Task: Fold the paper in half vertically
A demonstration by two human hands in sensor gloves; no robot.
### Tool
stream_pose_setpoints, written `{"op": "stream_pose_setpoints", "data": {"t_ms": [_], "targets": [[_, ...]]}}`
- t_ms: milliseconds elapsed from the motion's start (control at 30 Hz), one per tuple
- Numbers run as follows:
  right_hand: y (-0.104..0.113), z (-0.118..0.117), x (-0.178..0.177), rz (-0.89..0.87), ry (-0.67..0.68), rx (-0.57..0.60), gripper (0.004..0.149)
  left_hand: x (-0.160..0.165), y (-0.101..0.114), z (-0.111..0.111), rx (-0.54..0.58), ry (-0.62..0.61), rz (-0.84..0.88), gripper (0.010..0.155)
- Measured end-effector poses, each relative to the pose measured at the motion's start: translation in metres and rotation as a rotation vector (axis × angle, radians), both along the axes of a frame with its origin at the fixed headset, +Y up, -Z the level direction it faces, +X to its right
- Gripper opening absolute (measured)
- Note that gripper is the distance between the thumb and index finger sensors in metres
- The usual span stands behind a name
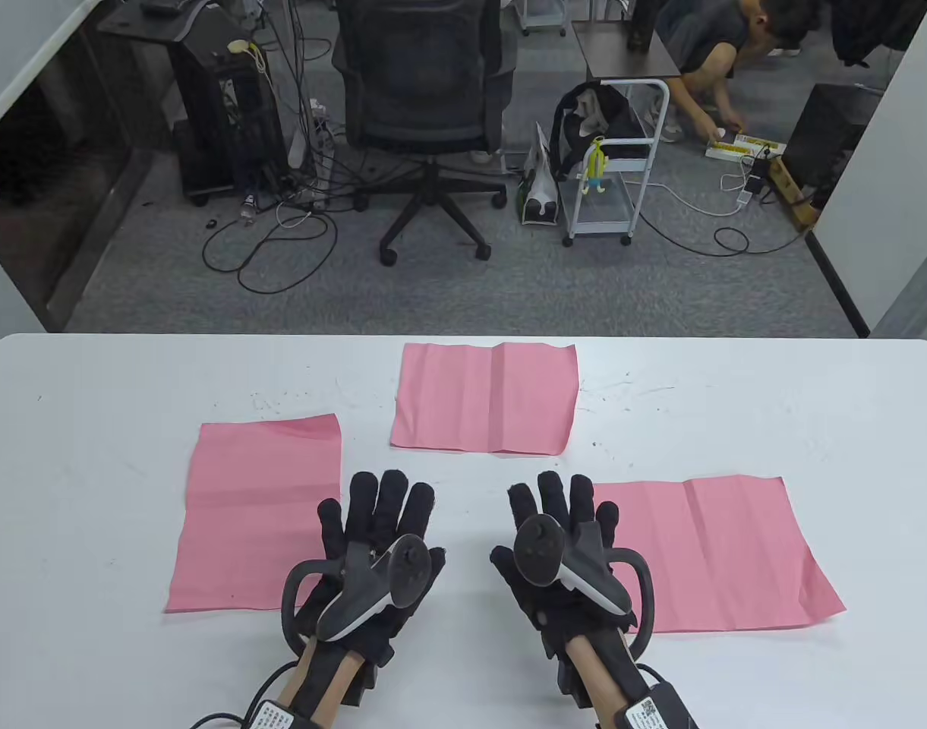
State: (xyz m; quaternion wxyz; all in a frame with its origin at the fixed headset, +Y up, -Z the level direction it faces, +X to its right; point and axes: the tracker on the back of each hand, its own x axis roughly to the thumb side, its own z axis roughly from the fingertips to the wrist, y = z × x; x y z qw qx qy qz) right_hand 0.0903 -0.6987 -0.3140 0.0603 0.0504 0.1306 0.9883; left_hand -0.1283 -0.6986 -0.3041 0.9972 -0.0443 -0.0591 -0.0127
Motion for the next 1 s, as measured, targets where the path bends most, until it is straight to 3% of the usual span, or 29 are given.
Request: {"op": "stream_pose_setpoints", "data": {"t_ms": [733,1000], "targets": [[-0.021,-0.015,0.013,-0.003,-0.044,-0.075,0.077,-0.001,-0.006,-0.004,-0.033,0.006,-0.005,0.079],[-0.024,-0.025,0.049,-0.073,-0.118,-0.121,0.075,-0.001,-0.009,-0.007,-0.065,0.002,0.004,0.079]]}}
